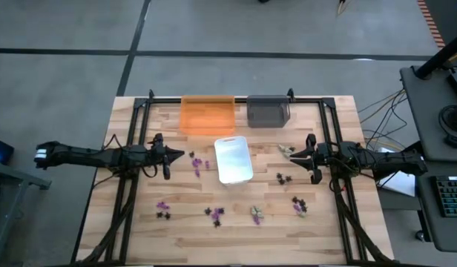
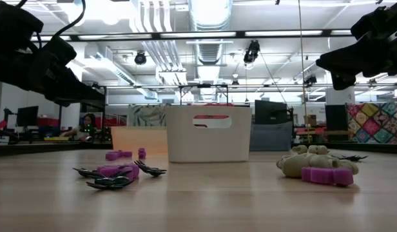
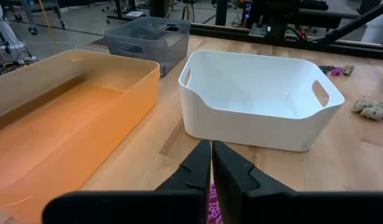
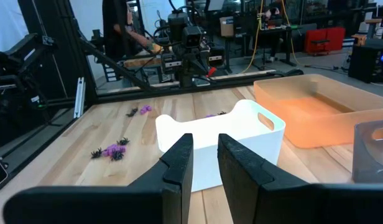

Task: Sort Halloween decoration

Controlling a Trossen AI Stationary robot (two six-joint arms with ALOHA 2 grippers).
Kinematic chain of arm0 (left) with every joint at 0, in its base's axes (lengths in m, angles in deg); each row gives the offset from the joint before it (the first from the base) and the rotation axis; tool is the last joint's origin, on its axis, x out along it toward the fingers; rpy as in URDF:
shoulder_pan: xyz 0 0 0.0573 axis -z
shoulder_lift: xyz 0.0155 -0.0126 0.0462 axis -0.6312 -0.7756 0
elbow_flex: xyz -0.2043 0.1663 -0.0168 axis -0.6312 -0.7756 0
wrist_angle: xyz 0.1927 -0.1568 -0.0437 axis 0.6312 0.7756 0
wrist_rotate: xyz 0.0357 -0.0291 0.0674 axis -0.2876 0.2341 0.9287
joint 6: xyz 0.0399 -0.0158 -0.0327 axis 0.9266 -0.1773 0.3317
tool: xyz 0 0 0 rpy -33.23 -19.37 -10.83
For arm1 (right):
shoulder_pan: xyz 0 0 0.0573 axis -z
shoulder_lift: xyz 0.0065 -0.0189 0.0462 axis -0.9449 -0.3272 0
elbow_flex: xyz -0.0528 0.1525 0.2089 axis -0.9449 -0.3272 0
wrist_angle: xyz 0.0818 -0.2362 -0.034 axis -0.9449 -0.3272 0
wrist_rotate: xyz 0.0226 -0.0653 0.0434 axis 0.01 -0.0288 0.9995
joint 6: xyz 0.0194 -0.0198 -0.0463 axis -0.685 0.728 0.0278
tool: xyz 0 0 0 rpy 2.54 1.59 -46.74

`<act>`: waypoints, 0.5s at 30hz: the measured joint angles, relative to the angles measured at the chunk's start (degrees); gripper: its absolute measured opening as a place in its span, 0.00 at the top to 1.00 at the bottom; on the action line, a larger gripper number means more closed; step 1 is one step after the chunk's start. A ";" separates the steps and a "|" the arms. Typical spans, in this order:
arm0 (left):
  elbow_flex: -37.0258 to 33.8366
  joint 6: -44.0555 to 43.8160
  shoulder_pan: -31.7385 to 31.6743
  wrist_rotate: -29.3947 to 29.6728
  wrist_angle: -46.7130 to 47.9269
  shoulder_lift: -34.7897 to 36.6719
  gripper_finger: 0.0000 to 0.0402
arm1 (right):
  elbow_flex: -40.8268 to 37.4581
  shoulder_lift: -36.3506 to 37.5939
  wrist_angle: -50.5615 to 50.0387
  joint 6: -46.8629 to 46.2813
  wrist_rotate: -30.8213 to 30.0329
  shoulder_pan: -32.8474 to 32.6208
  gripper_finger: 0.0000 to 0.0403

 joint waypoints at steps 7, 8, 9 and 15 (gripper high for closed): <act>-0.01 -0.01 -0.01 0.02 -0.23 0.00 1.00 | 0.00 0.00 -0.01 0.00 0.00 0.01 0.83; -0.02 -0.65 0.00 0.02 -1.18 -0.02 1.00 | 0.01 0.01 0.00 0.00 0.01 0.01 0.83; -0.01 -2.32 -0.02 0.02 -3.19 -0.04 1.00 | -0.01 -0.01 0.00 0.06 0.01 0.01 0.83; 0.00 -11.53 -0.02 0.02 -19.16 0.02 1.00 | -0.01 -0.07 2.56 2.72 0.10 -0.01 0.83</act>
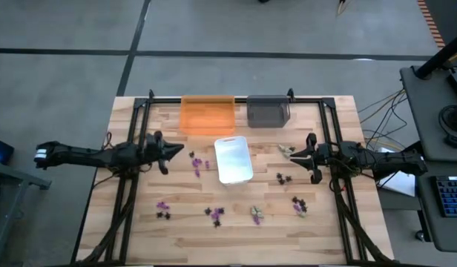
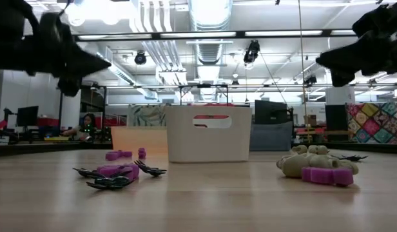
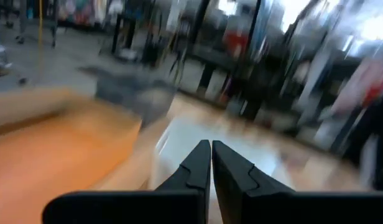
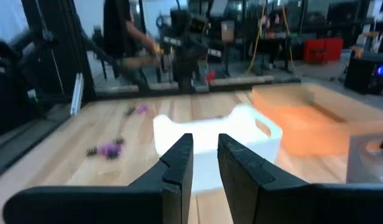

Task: Sort Halloween decoration
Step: Put the white skull toy into the white bin

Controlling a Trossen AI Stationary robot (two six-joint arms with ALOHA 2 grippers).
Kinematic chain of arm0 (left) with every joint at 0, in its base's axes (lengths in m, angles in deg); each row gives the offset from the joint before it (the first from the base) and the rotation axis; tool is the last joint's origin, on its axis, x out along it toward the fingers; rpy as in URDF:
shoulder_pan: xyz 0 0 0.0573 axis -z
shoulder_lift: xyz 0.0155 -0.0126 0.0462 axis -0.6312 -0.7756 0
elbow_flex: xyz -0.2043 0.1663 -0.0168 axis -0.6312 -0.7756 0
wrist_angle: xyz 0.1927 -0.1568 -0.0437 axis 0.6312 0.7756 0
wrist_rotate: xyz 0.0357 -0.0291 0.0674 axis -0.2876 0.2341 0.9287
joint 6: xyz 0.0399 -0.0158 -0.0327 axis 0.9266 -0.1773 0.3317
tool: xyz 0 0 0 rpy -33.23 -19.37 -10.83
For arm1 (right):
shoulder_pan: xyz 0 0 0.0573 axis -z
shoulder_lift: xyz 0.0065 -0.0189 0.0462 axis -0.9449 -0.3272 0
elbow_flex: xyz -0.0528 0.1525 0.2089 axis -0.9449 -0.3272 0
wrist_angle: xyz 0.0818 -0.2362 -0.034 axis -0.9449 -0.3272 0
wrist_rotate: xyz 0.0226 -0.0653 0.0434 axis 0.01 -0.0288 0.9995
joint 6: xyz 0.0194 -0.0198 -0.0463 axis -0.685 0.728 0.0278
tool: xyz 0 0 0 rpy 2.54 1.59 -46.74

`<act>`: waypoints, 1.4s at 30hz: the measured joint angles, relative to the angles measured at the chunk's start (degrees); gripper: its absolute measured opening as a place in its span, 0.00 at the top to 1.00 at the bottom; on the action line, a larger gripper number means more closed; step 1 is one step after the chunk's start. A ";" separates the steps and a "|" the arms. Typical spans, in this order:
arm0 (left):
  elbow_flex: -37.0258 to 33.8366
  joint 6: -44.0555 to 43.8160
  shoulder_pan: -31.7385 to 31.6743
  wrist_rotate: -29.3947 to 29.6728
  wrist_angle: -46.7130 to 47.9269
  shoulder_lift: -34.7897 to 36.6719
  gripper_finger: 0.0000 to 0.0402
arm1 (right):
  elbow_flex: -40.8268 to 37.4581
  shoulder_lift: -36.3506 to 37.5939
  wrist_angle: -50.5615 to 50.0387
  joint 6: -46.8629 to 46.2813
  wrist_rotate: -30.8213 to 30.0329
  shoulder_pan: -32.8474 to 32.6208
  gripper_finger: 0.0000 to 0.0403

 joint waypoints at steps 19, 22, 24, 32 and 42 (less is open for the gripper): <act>-0.02 2.57 0.02 -1.94 -34.28 -10.40 1.00 | 0.00 -4.36 15.02 -24.73 -5.72 0.00 0.83; 0.00 2.91 0.02 -0.21 -34.88 -13.05 1.00 | 0.00 -6.81 14.19 -25.50 -7.15 0.02 0.83; 0.19 2.95 0.02 0.91 -35.18 -14.49 1.00 | 0.00 -8.67 14.32 -26.41 -7.86 0.02 0.83; 5.81 1.20 0.02 -1.77 -27.62 -22.23 1.00 | 0.00 -16.00 14.28 -32.09 -10.15 0.32 0.83; 17.49 0.87 0.02 -1.97 -6.16 -30.68 1.00 | 0.00 -21.83 11.08 -42.44 -10.29 1.26 0.83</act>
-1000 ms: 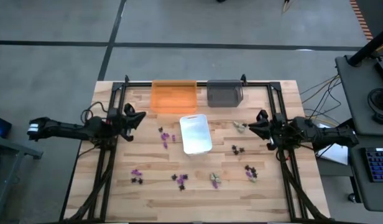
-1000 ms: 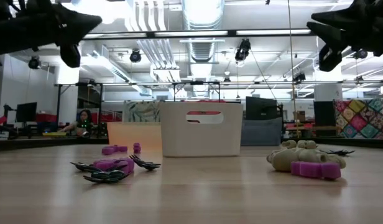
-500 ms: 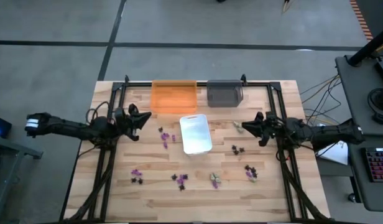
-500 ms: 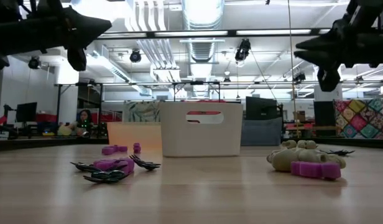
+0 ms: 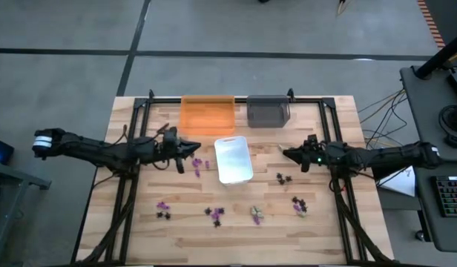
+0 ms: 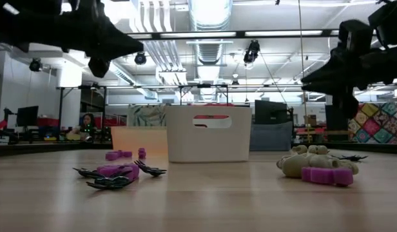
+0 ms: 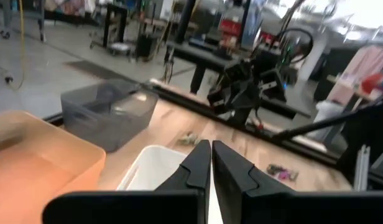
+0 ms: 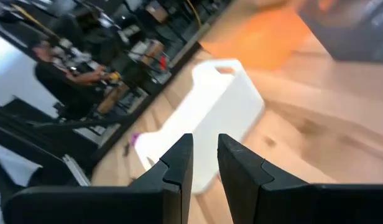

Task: Sort Halloween decoration
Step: Put the white skull toy into the white bin

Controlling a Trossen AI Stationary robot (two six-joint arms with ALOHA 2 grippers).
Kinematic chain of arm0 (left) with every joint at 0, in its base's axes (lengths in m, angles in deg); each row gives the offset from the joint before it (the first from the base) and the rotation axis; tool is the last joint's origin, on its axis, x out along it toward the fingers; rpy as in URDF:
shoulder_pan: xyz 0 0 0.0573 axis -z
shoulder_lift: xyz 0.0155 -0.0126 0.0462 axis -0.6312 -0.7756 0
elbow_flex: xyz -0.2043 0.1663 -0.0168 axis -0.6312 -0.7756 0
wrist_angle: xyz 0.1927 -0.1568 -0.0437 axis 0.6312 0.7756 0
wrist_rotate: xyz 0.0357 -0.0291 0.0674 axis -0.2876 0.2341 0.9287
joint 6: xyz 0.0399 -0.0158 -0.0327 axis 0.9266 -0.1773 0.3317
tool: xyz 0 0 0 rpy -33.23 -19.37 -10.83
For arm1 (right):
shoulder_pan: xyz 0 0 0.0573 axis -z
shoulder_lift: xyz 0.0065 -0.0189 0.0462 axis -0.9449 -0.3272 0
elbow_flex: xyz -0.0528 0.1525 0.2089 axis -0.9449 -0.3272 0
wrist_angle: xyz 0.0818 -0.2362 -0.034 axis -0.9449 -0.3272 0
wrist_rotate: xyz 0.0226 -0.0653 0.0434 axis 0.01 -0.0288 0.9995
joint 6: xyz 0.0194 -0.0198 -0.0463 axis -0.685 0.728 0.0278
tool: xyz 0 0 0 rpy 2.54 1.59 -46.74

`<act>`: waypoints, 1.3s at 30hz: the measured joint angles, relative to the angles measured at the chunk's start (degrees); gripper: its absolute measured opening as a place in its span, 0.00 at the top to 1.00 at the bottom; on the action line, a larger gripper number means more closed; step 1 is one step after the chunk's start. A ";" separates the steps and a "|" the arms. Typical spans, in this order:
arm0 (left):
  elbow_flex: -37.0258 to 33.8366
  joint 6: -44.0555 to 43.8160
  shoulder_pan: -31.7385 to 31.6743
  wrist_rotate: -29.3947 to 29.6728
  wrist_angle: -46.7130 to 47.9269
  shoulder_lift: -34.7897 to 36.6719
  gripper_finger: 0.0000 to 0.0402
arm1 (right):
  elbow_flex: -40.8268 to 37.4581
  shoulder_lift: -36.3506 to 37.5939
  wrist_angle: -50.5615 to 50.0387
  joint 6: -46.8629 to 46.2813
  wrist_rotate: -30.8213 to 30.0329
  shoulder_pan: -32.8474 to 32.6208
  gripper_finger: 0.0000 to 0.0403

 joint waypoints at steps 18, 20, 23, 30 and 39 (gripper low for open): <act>12.15 2.22 0.00 -0.02 20.41 -5.25 1.00 | 20.41 -11.96 -35.51 0.66 -0.44 4.89 0.83; 13.89 3.10 0.00 0.00 24.29 -5.45 1.00 | 23.02 -13.78 -39.68 0.66 -0.43 5.03 0.83; 15.69 3.19 0.00 0.00 29.58 -5.80 1.00 | 26.19 -16.15 -44.18 0.68 -0.42 5.03 0.83; 15.91 -0.70 0.19 0.00 30.54 -6.06 1.00 | 29.91 -20.69 -46.23 1.35 -0.34 5.03 0.83; 15.86 1.19 2.09 -3.04 23.45 -5.90 1.00 | 31.63 -25.93 -45.68 2.67 -0.26 5.03 0.83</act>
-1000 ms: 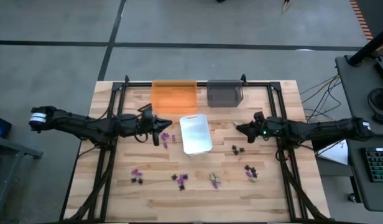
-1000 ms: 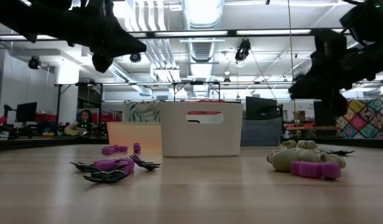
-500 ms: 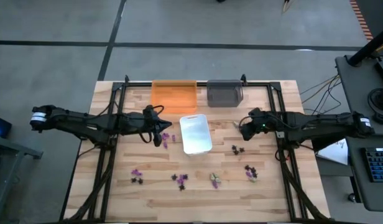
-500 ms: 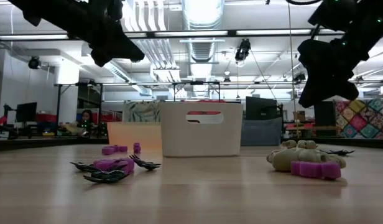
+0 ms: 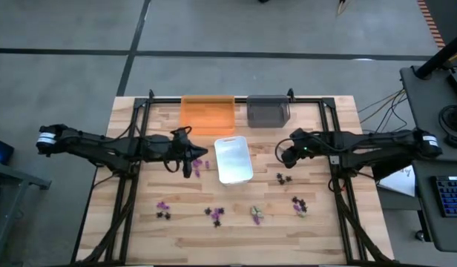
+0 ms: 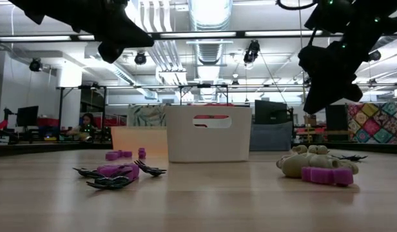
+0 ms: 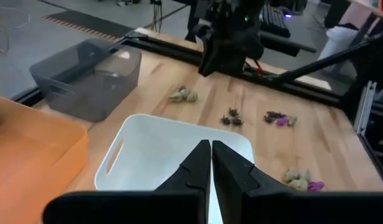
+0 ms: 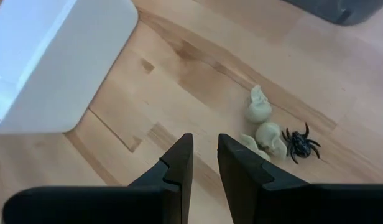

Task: Sort Halloween decoration
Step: Put the white skull toy into the white bin

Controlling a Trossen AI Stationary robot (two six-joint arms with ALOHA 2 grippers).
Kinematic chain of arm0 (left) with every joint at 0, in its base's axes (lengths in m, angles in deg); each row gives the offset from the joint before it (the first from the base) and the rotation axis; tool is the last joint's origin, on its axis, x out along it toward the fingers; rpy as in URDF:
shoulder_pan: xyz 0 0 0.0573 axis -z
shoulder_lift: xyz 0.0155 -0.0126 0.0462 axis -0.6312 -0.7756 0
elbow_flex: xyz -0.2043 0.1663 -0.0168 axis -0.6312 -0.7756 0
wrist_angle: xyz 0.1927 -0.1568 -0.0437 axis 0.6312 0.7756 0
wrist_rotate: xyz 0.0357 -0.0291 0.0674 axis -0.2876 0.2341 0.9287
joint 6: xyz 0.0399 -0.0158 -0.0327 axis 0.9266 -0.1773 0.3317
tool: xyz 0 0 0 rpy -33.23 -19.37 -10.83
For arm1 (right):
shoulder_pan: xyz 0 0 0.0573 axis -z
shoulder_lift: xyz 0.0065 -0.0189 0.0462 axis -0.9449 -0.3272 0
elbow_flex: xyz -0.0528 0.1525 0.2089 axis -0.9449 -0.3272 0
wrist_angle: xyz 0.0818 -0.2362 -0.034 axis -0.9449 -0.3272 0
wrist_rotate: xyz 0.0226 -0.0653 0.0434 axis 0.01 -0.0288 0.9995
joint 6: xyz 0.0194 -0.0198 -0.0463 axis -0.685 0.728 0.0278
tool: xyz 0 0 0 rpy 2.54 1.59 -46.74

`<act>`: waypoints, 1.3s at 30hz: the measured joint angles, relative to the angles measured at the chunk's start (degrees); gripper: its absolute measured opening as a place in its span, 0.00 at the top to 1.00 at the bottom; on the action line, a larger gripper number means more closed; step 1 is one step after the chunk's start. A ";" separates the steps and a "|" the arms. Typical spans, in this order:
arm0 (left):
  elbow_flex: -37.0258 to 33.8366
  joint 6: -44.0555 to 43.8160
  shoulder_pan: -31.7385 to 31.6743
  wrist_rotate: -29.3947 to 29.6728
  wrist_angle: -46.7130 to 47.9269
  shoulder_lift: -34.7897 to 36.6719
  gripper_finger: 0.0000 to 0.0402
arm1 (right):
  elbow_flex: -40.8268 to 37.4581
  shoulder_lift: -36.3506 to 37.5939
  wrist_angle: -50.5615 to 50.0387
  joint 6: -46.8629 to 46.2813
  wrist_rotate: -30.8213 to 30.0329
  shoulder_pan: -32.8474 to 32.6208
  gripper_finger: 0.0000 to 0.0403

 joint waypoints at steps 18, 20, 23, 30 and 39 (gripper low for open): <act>-1.89 1.55 2.83 0.02 -8.81 0.00 1.00 | 1.06 -6.65 0.00 -0.06 1.86 0.00 0.83; -1.89 1.55 2.83 0.02 -8.83 0.00 1.00 | 1.88 -7.17 -0.50 -0.08 3.34 0.00 0.83; -1.89 1.00 2.83 0.02 -8.79 0.00 1.00 | 3.65 -8.58 -2.73 -0.34 3.65 -0.02 0.83; -1.89 -1.02 3.29 0.02 -8.72 -0.01 1.00 | 10.33 -15.29 -13.15 -0.43 3.02 -0.02 0.83; -1.91 -1.02 3.70 0.02 -8.70 -0.01 1.00 | 14.82 -23.21 -15.16 4.63 2.97 -0.02 0.83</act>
